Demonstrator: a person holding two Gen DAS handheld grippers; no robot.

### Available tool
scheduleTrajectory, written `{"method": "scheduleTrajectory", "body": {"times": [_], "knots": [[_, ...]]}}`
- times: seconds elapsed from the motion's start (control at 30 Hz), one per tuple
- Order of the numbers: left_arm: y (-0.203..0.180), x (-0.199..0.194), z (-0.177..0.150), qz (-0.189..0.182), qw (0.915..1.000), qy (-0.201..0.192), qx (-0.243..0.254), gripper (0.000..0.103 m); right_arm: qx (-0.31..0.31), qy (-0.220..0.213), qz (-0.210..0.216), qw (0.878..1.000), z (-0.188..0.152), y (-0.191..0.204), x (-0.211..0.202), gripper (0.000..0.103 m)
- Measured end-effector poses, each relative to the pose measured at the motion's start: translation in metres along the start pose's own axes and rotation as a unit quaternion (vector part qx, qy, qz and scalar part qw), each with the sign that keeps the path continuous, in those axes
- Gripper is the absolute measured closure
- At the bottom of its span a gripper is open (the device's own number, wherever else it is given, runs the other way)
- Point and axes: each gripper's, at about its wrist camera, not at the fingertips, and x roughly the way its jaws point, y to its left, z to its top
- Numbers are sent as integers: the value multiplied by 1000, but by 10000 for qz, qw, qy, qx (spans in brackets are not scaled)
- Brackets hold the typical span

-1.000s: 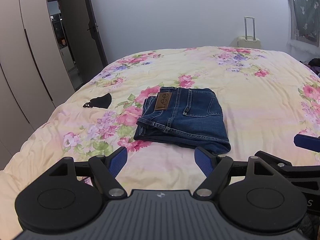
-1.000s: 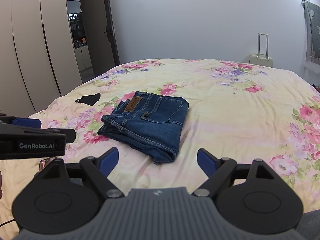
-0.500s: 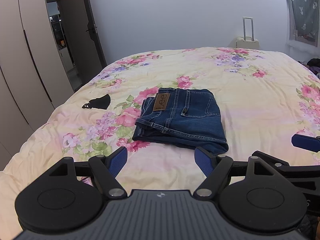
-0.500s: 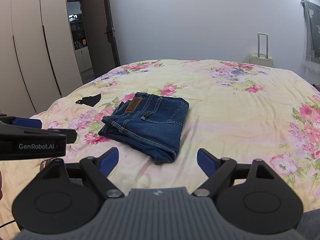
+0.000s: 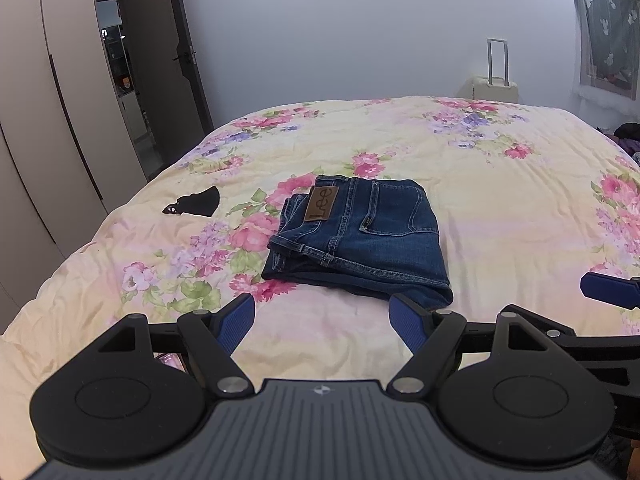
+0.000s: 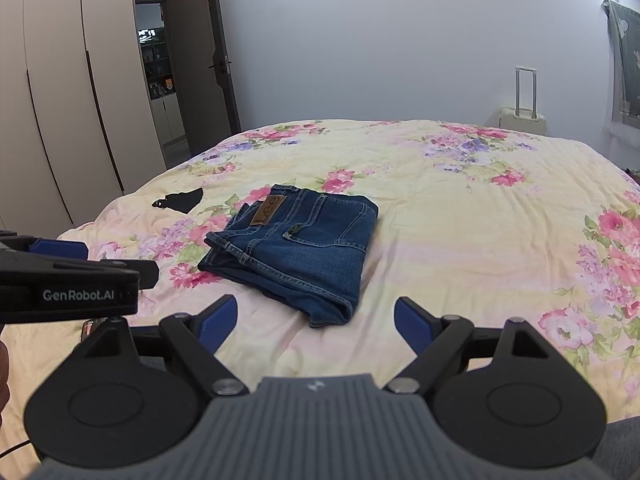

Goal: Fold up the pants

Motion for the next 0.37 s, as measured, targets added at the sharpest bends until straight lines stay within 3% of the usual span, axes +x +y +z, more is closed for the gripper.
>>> {"method": "scheduleTrajectory", "body": {"times": [0.37], "knots": [[-2, -5, 0, 18, 10000, -56, 23, 13, 1, -22, 5, 10000, 1, 1, -4, 21]]}}
